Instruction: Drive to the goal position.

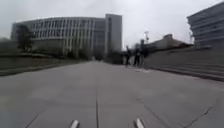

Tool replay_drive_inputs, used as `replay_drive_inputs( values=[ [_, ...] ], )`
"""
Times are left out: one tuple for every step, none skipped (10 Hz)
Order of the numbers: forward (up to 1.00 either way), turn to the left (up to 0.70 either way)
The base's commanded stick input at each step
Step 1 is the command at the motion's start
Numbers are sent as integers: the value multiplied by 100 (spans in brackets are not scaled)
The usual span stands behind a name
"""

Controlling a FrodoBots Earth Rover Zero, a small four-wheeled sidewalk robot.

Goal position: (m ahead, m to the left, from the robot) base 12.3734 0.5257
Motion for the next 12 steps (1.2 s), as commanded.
replay_drive_inputs(
  values=[
    [100, 0],
    [100, 0],
    [100, 0],
    [100, 0],
    [100, 0],
    [100, 0],
    [100, -3],
    [100, -17],
    [100, -39],
    [100, -38],
    [100, 0],
    [100, 0]
  ],
)
